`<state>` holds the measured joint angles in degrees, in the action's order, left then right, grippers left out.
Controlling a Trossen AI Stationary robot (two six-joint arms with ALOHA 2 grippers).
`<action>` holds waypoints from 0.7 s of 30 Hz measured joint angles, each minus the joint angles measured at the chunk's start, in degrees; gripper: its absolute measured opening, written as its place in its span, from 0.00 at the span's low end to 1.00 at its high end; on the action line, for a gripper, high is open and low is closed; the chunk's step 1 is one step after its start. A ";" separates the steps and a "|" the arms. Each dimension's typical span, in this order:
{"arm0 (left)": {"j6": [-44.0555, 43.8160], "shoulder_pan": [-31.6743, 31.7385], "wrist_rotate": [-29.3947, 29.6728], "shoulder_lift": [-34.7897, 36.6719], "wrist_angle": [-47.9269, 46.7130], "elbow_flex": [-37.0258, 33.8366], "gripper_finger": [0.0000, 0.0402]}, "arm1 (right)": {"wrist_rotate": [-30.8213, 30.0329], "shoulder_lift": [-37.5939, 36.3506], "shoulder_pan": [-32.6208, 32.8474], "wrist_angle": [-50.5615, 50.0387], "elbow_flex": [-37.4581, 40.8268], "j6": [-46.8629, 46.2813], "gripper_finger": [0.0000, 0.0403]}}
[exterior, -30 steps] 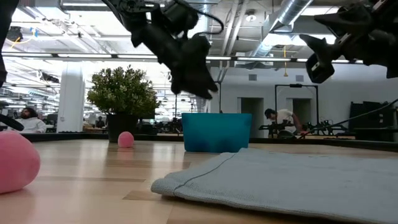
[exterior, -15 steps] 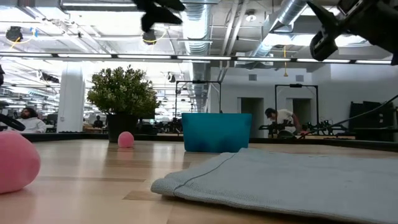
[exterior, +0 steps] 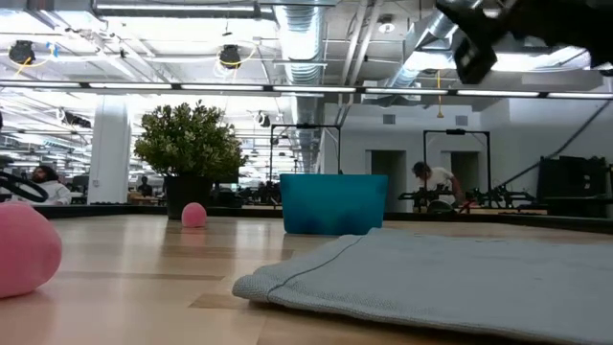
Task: Pick and placing Produce into tupperware
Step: Put the peach into the blue bin
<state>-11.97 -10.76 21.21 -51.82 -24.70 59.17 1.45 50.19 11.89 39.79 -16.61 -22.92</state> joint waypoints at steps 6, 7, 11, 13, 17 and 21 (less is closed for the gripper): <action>-3.28 -2.97 3.15 10.23 12.80 -16.58 0.44 | 1.53 8.10 1.23 -10.40 -13.10 4.99 0.49; -3.34 -3.33 2.14 12.13 15.90 -19.66 0.44 | 1.53 9.25 1.10 -13.07 -14.92 5.20 0.49; -3.24 -5.34 -1.17 20.48 24.81 -29.28 0.44 | 1.50 14.83 0.72 -20.89 -21.34 4.25 0.49; -4.40 -6.33 -1.42 24.71 25.39 -32.95 0.44 | 1.62 17.57 1.07 -23.55 -23.94 3.57 0.49; -8.38 -7.94 -0.98 31.65 25.65 -38.30 0.44 | 1.73 24.01 2.68 -27.72 -29.90 2.50 0.49; -11.16 -8.63 -0.41 36.34 25.44 -41.43 0.44 | 1.66 31.77 5.11 -37.25 -38.09 3.61 0.49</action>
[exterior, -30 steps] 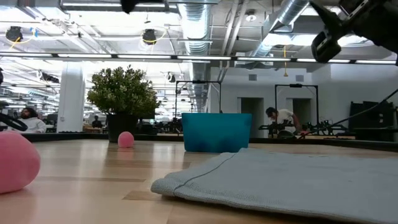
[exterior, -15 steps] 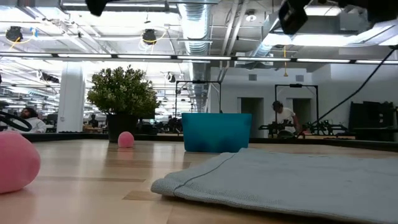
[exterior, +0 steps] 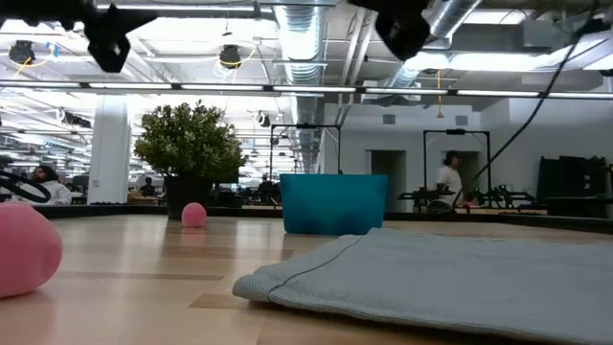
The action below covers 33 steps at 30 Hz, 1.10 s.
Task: Pick and placing Produce into tupperware
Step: Put the peach into the blue bin
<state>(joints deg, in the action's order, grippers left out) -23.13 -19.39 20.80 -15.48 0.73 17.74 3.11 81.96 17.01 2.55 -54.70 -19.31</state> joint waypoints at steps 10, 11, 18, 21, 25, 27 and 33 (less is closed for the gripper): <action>-0.44 -0.01 0.94 3.30 -2.76 -1.19 0.44 | 1.68 22.84 3.32 -12.83 -23.14 2.76 0.60; -0.44 -0.01 0.94 3.28 -2.89 -1.19 0.44 | 1.87 24.89 3.24 -14.17 -25.37 2.82 0.63; -0.20 0.00 0.98 3.25 -4.50 -1.19 0.44 | 3.31 37.56 3.07 -22.19 -40.30 2.50 0.74; -0.20 0.00 0.98 3.12 -4.81 -1.16 0.44 | 3.56 42.21 3.16 -27.02 -46.12 2.26 0.75; -0.22 -0.01 0.53 3.12 -4.92 -1.16 0.44 | 3.50 48.03 3.13 -29.97 -51.33 -1.52 0.75; -0.22 -0.01 0.46 3.12 -5.07 -1.16 0.44 | 3.48 50.18 3.25 -30.33 -53.23 -2.09 0.75; -0.25 -0.01 0.44 3.12 -5.71 -1.16 0.44 | 4.56 52.43 4.50 -30.29 -57.17 -3.14 0.75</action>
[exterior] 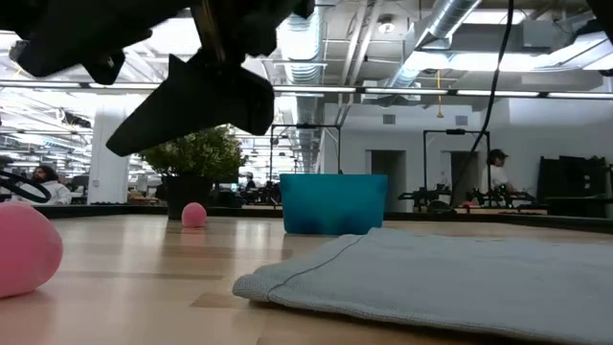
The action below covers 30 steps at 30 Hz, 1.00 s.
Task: Pick and placing Produce into tupperware
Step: Put the peach into the blue bin
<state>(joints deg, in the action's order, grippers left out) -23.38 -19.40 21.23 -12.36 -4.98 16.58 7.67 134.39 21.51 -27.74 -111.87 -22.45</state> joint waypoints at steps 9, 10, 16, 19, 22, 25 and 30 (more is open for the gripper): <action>0.00 0.04 0.07 0.00 -0.78 0.00 0.44 | -0.45 -0.02 0.67 3.99 -0.11 -1.54 0.75; 0.00 0.04 0.07 0.00 -0.78 0.00 0.44 | -0.58 -0.02 0.70 3.97 -0.11 -1.54 0.75; -0.04 0.04 0.09 0.00 -0.78 0.00 0.44 | -1.94 -0.01 0.75 1.70 -0.11 -2.73 0.75; -0.07 0.04 0.11 0.00 -0.78 0.00 0.44 | -3.08 -0.02 0.73 0.41 -0.11 -5.69 0.75; -0.10 0.04 0.48 0.00 -0.77 0.00 0.44 | -2.92 0.00 0.75 -0.76 -0.07 -6.72 0.75; -0.37 0.04 0.62 0.00 -0.76 0.00 0.44 | 1.05 0.00 0.44 -0.08 -0.07 -9.58 0.75; -0.44 0.04 0.63 -0.02 -0.76 0.02 0.44 | 2.31 2.69 0.80 0.73 0.20 -10.68 0.75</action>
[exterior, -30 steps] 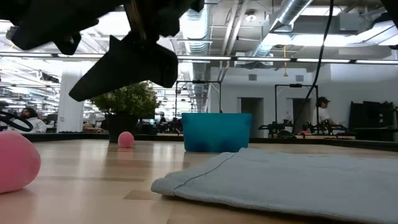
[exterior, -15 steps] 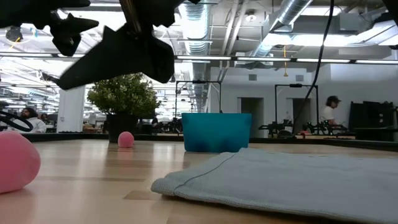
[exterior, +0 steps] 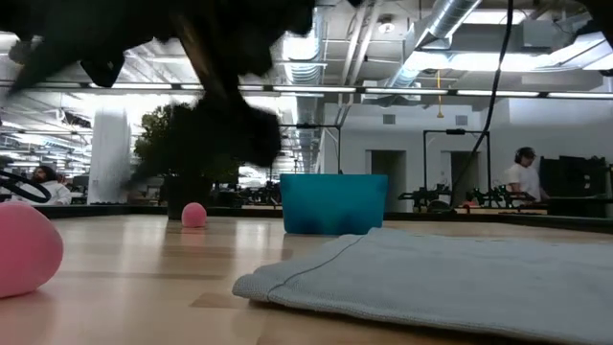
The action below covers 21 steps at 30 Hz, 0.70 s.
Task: Pick and placing Produce into tupperware
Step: Put the peach into the blue bin
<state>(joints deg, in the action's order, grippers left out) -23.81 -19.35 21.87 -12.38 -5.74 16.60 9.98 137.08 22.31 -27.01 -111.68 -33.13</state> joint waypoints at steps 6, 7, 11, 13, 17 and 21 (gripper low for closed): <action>-0.82 -0.02 -0.02 0.00 0.05 0.00 0.44 | 0.33 1.79 0.15 0.75 -0.19 -0.04 0.75; -0.87 -0.02 -0.06 0.00 0.04 0.00 0.44 | -0.32 1.80 0.11 1.71 -0.18 -0.02 0.75; -0.87 -0.02 -0.37 0.00 0.04 0.00 0.44 | -1.23 1.57 -0.02 4.38 -0.29 0.00 0.75; -0.87 -0.02 -0.37 0.00 0.04 0.00 0.44 | -1.14 1.62 -0.27 4.12 -0.25 0.06 0.75; -0.87 -0.02 -0.42 0.00 -0.15 0.00 0.44 | -1.07 2.87 -0.15 4.58 -0.26 -0.04 0.75; -0.87 -0.02 -0.44 0.00 -0.46 0.00 0.44 | -1.18 2.94 -0.04 5.20 -0.24 0.00 0.75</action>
<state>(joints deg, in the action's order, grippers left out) -24.69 -19.38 21.43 -12.38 -6.20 16.60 8.80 140.02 22.26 -21.81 -111.92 -33.12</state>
